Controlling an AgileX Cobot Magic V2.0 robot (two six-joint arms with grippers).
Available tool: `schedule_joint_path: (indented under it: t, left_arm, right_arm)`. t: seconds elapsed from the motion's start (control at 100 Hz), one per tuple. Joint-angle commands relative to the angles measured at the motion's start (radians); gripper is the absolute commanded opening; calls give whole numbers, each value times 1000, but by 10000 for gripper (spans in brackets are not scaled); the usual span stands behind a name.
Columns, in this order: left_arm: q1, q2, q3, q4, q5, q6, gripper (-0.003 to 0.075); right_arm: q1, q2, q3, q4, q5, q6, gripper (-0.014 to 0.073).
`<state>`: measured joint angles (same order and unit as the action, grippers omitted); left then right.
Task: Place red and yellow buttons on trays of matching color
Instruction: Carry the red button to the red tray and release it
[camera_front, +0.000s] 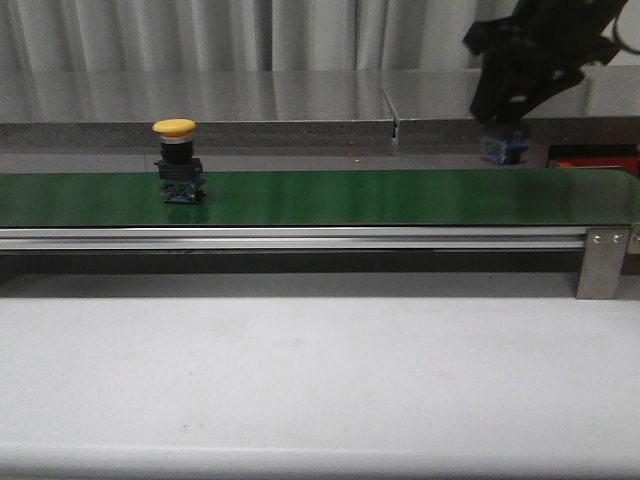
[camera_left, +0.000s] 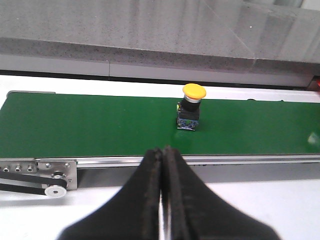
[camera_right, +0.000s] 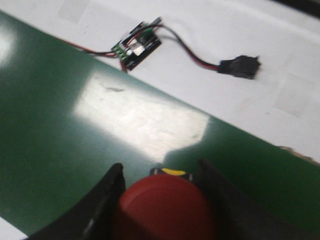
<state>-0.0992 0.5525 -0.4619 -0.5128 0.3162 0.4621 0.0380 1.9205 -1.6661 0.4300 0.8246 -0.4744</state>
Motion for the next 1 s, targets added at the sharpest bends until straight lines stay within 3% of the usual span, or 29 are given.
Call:
schedule_joint_path:
  t: [0.0,0.25,0.39,0.6,0.99]
  left_arm:
    - [-8,1,-28,-22,-69,-2,-19]
    - [-8,1,-28,-22,-69,-2,-19]
    - [-8,1,-28,-22,-69,-2,-19]
    - [-8,1,-28,-22,-69,-2,-19]
    - [-8,1,-28,-22,-69,-2,-19]
  right_arm:
    - [-88,-58,-110,8,29,23,134]
    - [-343,-56,-244,8,31,40,134]
    - [-432,-13,-282,8,4,40,134]
    - [-482,116,-384,7,4,39,134]
    - [-484,326,-583,7,-20,39,134]
